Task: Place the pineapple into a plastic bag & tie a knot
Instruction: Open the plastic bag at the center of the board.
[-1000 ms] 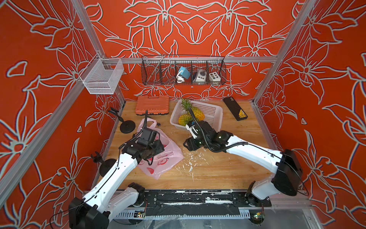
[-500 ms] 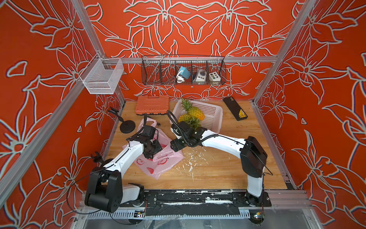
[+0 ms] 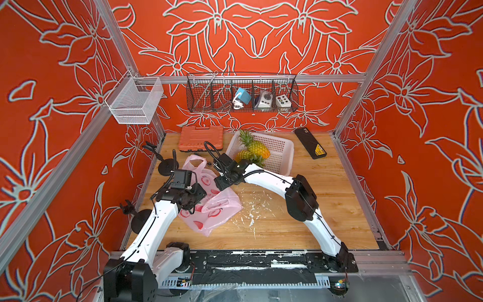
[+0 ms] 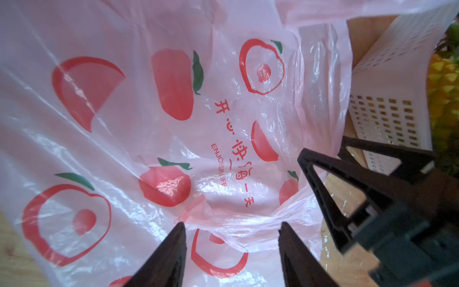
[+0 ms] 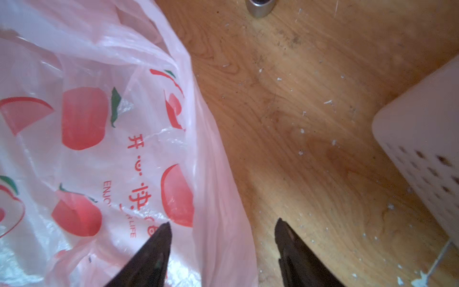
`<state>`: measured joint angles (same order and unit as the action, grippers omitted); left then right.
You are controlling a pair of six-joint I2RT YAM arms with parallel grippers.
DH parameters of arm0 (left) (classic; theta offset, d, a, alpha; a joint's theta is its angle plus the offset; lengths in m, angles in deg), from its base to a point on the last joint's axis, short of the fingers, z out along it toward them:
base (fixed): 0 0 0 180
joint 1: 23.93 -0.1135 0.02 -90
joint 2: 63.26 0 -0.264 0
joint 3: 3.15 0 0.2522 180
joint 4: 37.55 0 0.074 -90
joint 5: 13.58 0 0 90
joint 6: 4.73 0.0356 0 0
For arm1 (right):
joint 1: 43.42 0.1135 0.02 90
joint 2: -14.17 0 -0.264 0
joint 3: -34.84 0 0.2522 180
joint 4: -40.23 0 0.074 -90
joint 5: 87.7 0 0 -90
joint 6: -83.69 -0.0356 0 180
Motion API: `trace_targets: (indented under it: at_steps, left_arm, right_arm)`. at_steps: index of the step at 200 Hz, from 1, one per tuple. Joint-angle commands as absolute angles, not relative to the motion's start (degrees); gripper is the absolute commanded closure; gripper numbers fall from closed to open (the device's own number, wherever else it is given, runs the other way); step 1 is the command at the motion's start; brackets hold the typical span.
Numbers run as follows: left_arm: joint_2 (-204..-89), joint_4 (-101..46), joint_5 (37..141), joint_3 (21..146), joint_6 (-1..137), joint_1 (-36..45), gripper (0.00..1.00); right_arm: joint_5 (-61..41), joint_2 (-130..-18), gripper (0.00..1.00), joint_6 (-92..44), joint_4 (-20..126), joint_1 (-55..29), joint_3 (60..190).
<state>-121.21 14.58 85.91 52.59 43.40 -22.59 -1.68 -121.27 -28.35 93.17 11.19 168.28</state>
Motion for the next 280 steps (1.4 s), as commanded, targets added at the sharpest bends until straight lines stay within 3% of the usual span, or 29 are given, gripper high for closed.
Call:
trace_targets:
  at_steps: [1,26,33,80,146,221,280]
  left_arm:
    - [-120.44,16.11,88.81,52.05,43.16,-23.93,0.38]
    - [-122.0,14.91,91.81,53.2,44.05,-24.55,0.34]
    - [-123.01,14.56,92.48,53.77,44.14,-24.47,0.33]
    - [-128.96,11.94,96.16,59.09,43.92,-24.79,0.3]
    - [-132.6,9.49,100.53,64.72,42.8,-24.94,0.28]
    - [-120.74,10.44,102.16,63.16,39.68,-24.91,0.28]
    - [-124.15,12.0,105.33,61.97,43.05,-24.91,0.31]
  right_arm:
    - [-2.56,-124.41,0.5,-28.11,96.61,9.46,173.45]
    - [-6.66,-123.91,0.93,-28.59,96.33,8.57,174.24]
    - [-8.23,-122.16,1.0,-28.7,94.97,8.53,172.38]
    - [-20.21,-105.46,1.0,-30.78,80.89,8.53,154.91]
    - [-38.51,-94.91,1.0,-34.35,69.61,8.6,143.18]
    - [-38.03,-94.42,1.0,-35.35,70.5,8.53,142.88]
    - [-38.74,-93.8,1.0,-37.86,68.33,8.53,143.02]
